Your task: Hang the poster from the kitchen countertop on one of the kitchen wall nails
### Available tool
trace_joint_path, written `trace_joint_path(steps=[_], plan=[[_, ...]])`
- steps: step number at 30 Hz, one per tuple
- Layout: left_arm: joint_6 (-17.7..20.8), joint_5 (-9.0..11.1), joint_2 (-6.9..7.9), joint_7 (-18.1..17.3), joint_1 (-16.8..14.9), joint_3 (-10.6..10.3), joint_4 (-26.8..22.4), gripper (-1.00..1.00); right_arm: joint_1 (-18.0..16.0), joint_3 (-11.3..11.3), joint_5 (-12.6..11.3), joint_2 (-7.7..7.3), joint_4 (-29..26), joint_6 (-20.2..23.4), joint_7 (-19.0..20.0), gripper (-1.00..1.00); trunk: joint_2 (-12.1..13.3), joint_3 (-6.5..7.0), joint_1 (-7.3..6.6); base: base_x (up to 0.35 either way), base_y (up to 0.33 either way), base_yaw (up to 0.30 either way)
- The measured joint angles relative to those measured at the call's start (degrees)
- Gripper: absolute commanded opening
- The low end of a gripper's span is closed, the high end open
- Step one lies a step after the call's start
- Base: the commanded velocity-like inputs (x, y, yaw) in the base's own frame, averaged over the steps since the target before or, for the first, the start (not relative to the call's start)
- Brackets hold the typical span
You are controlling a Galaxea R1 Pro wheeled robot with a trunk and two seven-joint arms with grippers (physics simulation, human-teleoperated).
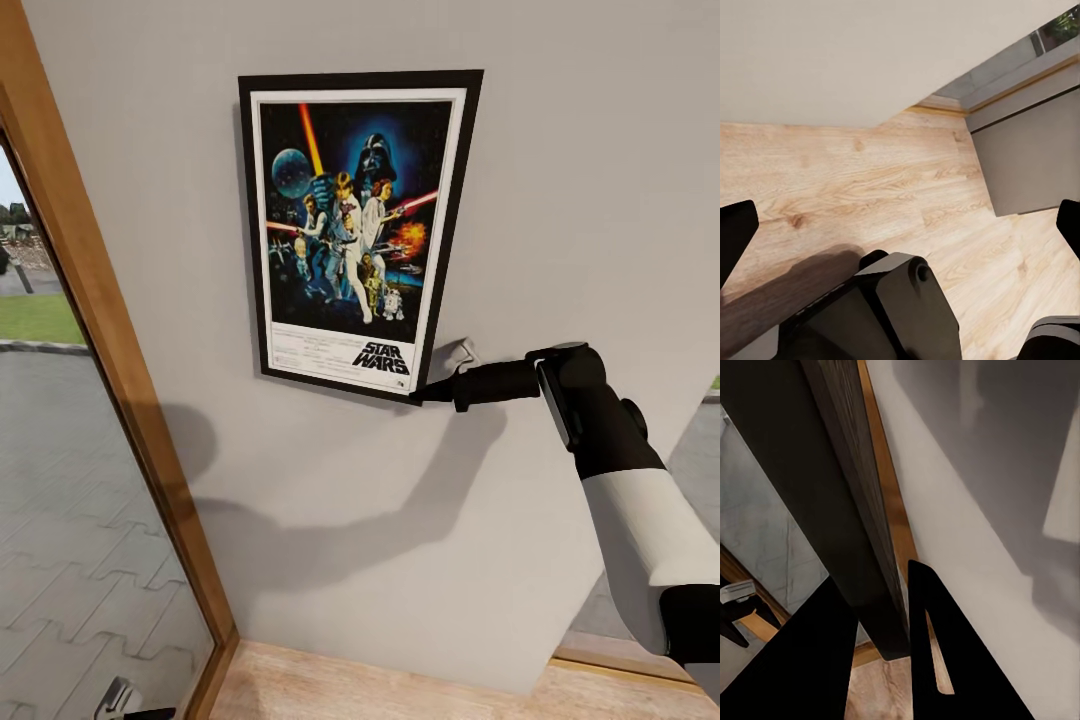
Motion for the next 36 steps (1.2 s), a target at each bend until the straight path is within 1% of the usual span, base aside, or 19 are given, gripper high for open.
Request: trace_joint_path(steps=[36], plan=[[0.0, 0.0, 0.0, -0.1, 0.0, 0.0, 0.0, 1.0, 0.0, 0.0, 0.0, 0.0, -0.2, 0.1, 0.0, -1.0, 0.0, 0.0, 0.0, 0.0, 0.0, 0.0]])
